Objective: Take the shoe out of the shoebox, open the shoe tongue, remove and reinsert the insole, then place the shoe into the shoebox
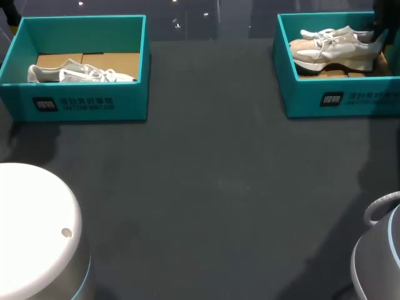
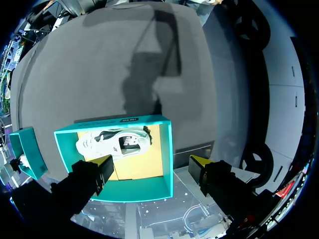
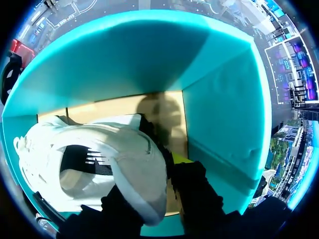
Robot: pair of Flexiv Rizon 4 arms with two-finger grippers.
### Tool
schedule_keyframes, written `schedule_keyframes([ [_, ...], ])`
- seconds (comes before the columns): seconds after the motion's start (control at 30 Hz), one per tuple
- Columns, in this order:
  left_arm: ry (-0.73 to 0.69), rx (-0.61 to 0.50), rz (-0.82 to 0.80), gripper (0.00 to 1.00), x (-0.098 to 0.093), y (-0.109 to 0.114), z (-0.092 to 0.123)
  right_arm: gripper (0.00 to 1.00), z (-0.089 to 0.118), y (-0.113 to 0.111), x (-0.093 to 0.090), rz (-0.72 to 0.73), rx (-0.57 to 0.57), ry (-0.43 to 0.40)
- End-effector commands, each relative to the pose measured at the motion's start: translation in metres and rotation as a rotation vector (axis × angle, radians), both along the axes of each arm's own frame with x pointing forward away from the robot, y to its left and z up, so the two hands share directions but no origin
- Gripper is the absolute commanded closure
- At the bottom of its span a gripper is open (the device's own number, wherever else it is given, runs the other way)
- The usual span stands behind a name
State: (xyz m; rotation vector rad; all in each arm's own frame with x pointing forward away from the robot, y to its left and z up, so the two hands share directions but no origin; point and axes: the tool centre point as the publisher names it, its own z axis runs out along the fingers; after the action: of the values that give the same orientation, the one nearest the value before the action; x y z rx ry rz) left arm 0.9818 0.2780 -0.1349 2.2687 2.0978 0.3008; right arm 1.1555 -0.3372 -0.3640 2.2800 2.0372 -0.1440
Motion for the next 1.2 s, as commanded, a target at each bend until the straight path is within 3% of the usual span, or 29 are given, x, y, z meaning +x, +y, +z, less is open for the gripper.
schedule_keyframes([
  [0.03, -0.002, 0.002, -0.001, 0.0, -0.001, 0.0, 0.0, 1.0, 0.006, -0.001, -0.001, -0.003, 0.002, -0.006],
  [0.9, -0.002, 0.002, -0.001, 0.0, -0.001, 0.0, 0.0, 1.0, 0.063, -0.003, 0.0, 0.02, -0.057, -0.049],
  [1.2, -0.002, 0.002, -0.001, 0.0, -0.001, 0.0, 0.0, 1.0, 0.069, 0.0, -0.001, 0.021, -0.067, -0.038],
])
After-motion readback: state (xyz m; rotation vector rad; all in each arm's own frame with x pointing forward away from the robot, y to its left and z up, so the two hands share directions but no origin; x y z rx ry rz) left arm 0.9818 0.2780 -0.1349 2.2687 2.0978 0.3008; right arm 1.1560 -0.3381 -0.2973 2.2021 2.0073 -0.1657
